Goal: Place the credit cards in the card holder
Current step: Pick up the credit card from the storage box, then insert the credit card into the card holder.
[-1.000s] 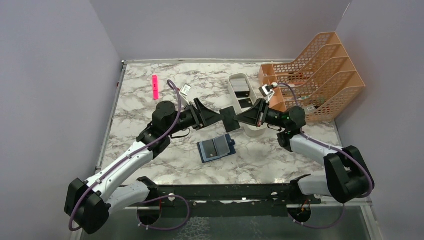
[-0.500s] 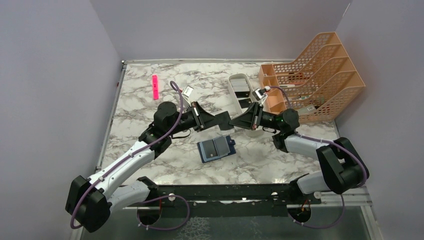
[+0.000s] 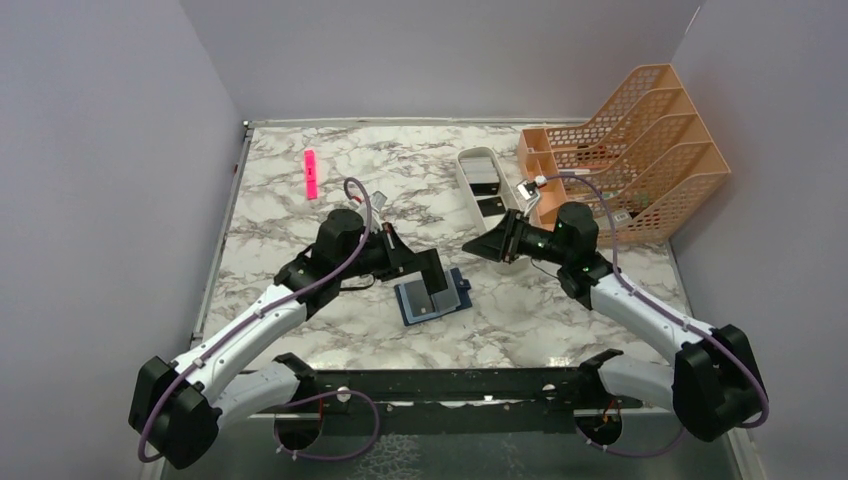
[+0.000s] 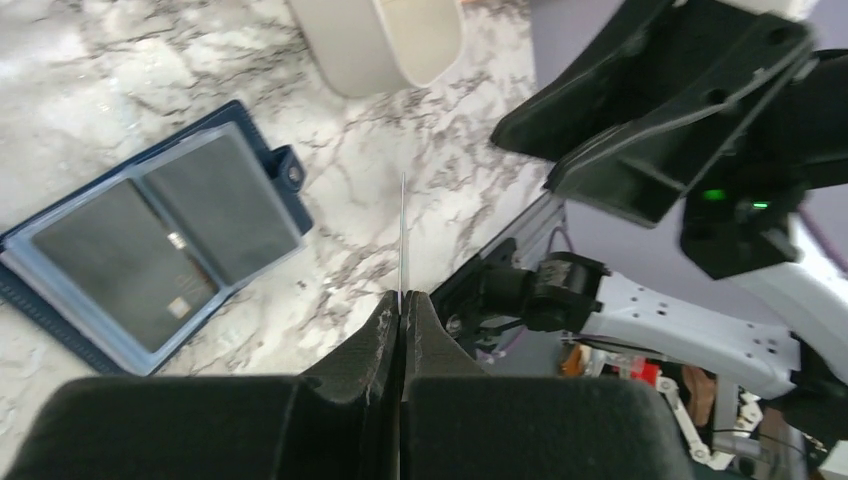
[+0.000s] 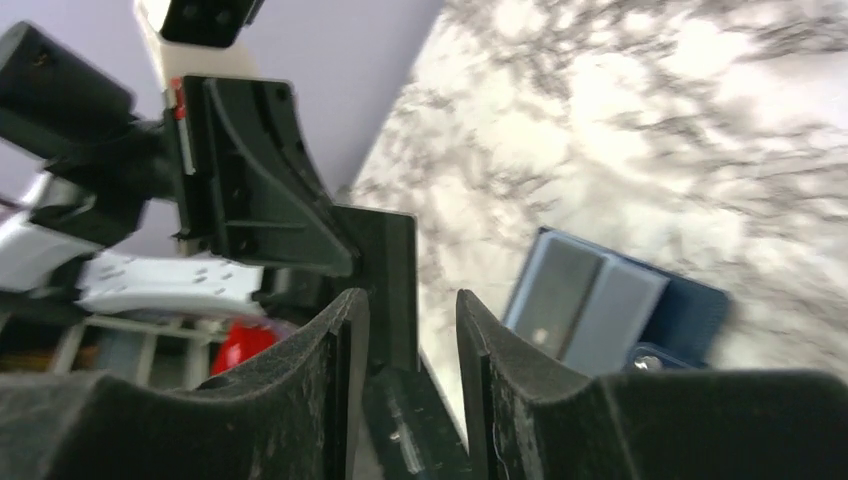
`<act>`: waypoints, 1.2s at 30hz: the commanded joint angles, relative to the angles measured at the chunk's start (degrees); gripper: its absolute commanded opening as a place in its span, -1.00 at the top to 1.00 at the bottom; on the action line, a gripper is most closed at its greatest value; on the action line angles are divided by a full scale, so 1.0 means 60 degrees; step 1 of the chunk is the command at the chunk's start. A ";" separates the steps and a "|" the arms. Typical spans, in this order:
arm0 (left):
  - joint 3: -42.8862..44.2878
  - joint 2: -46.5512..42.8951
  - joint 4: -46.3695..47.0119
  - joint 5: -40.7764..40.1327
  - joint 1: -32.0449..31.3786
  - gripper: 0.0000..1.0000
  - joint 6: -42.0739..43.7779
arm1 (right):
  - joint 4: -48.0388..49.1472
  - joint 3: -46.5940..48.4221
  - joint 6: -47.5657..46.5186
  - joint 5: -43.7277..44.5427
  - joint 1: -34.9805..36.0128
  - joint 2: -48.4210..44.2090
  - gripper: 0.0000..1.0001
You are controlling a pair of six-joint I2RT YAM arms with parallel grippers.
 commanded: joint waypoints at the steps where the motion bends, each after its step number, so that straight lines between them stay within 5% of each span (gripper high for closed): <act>1: -0.0226 0.0216 -0.0992 -0.0481 0.0015 1.00 0.0867 | -0.3927 0.0753 -0.2745 0.2245 0.0233 -0.0415 0.19; 15: -0.1013 0.1670 -0.0285 0.0380 0.0727 1.00 0.1205 | -0.5868 0.2475 -0.4555 0.5810 0.2765 0.2083 0.23; 24: -0.1264 0.2170 0.0198 0.0786 0.0846 1.00 0.1398 | -0.6245 0.3290 -0.5323 0.6427 0.3295 0.3880 0.11; 36: -0.0778 0.2297 -0.1080 0.0416 0.0839 1.00 0.2090 | -0.6492 0.2755 -0.4601 0.6629 0.4306 0.4188 0.37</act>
